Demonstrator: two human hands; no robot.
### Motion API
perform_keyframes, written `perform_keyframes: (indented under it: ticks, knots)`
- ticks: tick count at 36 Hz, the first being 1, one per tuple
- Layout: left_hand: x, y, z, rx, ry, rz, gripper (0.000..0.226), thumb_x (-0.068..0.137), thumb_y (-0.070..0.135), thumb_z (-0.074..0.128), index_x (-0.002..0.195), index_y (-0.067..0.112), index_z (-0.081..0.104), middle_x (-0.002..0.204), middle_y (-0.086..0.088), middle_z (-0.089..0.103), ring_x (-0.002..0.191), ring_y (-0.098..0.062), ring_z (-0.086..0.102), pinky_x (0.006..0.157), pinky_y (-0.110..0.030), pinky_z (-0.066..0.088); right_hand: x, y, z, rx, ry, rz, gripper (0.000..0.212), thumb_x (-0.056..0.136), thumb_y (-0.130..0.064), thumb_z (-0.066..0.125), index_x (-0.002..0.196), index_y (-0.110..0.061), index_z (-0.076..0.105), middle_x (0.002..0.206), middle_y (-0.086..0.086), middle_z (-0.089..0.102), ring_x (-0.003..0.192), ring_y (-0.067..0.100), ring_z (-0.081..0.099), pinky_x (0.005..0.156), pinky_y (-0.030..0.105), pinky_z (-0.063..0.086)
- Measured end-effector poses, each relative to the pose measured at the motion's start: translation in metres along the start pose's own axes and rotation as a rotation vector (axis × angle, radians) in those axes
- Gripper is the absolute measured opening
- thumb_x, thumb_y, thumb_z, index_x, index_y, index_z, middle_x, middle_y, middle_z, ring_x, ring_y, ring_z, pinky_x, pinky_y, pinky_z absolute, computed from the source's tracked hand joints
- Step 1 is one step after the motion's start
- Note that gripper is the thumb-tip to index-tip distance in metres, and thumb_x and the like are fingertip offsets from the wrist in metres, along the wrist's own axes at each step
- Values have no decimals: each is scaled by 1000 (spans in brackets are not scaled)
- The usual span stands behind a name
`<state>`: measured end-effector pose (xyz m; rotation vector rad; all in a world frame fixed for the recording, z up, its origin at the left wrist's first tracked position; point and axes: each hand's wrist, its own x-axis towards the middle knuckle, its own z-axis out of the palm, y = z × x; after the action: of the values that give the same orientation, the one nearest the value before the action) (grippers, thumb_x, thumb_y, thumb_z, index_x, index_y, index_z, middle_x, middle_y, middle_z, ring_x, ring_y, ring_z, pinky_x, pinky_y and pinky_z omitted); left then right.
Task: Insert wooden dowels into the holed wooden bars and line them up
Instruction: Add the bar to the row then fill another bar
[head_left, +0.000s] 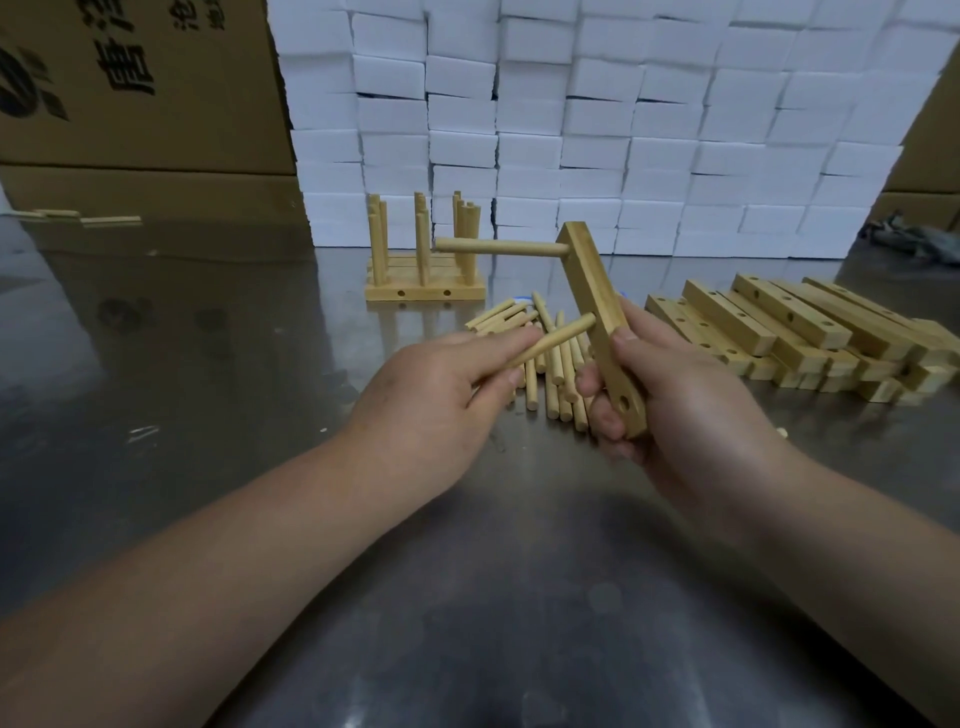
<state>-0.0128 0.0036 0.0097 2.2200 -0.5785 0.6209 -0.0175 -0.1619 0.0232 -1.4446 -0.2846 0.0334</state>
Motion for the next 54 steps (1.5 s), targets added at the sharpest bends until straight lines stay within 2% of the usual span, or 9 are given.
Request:
perform_keyframes:
  ticks: [10,15,26,33,39,44,48,51,54]
  knots:
    - [0,2,-6,48,3,-19,30,89,25,52,116,32,63,64,20,50,66,5,48,54,-9,33,2,6,-4,-133,30,-21,34,95,-8,38,110,-31,60,68,-1,61,47,12,46,40,23,35]
    - [-1,6,-6,80,3,-29,9,85,35,48,93,37,53,56,15,46,62,7,46,54,-9,35,1,8,-2,-182,49,-51,36,93,-11,37,108,-38,57,69,-4,62,44,11,44,41,26,34]
    - [-1,4,-7,-82,16,-11,21,90,22,51,101,22,69,60,20,53,55,0,46,48,-11,32,-3,9,1,-276,51,-135,28,100,-24,35,107,-46,51,69,-8,62,41,7,38,38,22,33]
    - [2,-2,-5,-233,-12,-171,28,91,27,50,69,39,64,42,13,40,40,-1,36,40,-10,27,-4,14,-3,-493,43,-198,25,86,-42,36,104,-59,44,76,-10,64,45,1,43,50,26,34]
    - [6,-8,-3,-428,-49,-391,30,92,32,49,75,13,65,47,7,32,45,-12,26,51,-25,24,-4,17,-2,-516,27,-216,29,100,-26,37,117,-49,43,73,-11,63,46,3,43,52,26,32]
    - [5,0,-2,-414,-46,-329,28,89,35,49,72,22,67,47,10,38,44,-8,33,51,-26,31,-4,13,5,-343,74,-224,27,100,-23,34,116,-41,47,69,-11,60,43,4,41,42,18,36]
    - [3,7,-3,-270,-23,-225,11,86,29,57,77,34,60,53,27,54,50,9,49,45,-5,32,-6,12,6,-448,84,-246,41,100,-29,34,140,-38,34,73,-15,59,48,2,44,50,21,39]
    - [1,7,-5,-226,12,-179,14,86,28,58,79,39,59,52,25,52,50,6,48,42,-6,30,-5,13,3,-434,89,-186,49,99,-29,35,147,-34,23,70,-18,59,48,1,44,50,18,39]
    - [0,4,-5,-117,-22,-116,18,88,30,53,87,46,61,66,18,59,64,1,53,55,-17,42,-2,13,1,-343,106,-120,45,100,-26,35,145,-23,32,68,-13,58,48,4,44,45,16,38]
